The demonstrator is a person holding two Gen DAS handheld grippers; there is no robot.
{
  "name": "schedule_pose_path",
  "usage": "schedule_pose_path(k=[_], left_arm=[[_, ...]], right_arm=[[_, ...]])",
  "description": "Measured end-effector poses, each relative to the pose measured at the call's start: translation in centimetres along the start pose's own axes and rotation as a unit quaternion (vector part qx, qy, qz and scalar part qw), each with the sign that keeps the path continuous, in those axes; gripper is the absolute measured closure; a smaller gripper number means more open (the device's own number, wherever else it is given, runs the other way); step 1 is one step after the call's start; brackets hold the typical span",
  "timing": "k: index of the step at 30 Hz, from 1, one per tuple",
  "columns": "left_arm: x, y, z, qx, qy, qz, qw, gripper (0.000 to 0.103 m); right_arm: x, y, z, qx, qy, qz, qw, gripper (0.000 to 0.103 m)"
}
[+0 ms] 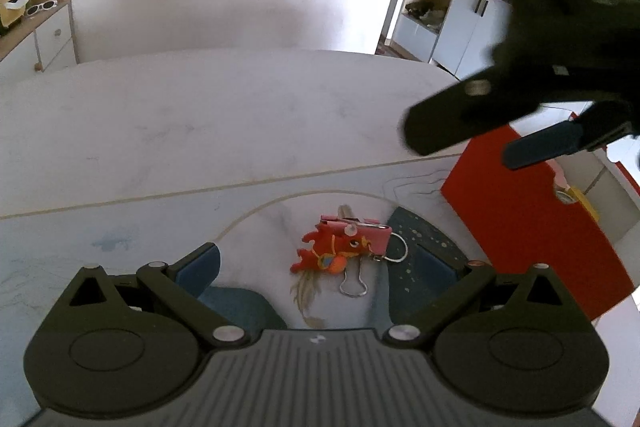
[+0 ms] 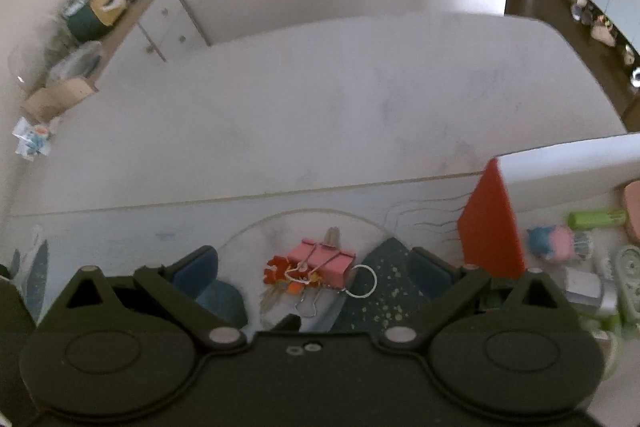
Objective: Organize rigid objects
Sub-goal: 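Grasp the red dragon keychain with the left tool while the right tool grasps the pink binder clip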
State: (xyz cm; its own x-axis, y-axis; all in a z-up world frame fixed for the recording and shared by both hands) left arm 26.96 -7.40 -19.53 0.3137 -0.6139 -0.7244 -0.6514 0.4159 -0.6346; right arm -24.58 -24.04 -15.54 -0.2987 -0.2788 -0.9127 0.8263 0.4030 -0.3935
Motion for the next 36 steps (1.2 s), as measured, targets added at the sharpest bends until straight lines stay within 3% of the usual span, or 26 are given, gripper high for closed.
schedule_pose_path(k=[5,10,24,30,32,36], left_arm=[[1.4,0.2,0.0,0.0,-0.006,-0.003,1.0,0.0],[2.5,0.5,-0.3,0.006,-0.007,-0.005,0.9999,0.0],[4.2,0.8,-0.4,-0.017,-0.007,-0.006,0.9998,0.001],[4.4,0.8,-0.2,-0.024,-0.004,-0.002,0.9997,0.007],[4.3,0.9,-0.3,-0.019,-0.004,-0.006,0.9998,0.018],[4.2,0.9,-0.5,-0.015,-0.003,-0.005,0.9999,0.023]], right_arm=[[2.8,-0.6,-0.1,0.006,0.016,0.032,0.999,0.004],[4.8,-0.9,-0.2,0.036,0.028,0.045,0.998,0.013],[7.9,-0.6,0.9,0.033,0.02,0.089,0.995,0.03],[8.2,-0.5,1.3,0.03,0.028,0.091,0.995,0.034],[8.2,-0.5,1.2,0.031,0.037,0.092,0.995,0.037],[8.3,-0.6,1.5,0.031,0.045,0.092,0.994,0.038]])
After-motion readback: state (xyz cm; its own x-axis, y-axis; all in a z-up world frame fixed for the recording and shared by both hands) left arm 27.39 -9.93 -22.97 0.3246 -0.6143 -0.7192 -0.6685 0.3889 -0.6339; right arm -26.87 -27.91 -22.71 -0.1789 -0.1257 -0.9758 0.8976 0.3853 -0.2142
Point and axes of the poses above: each gripper's, at about its wrist camera, not at the fingertips, and x roughly the way its jaws point, z to its left, y to its underside, the point moved 8 cm from there along x, roughly the way its jaws point, and after that the axes turned 5 degrees about z, right-handed, at the moved point
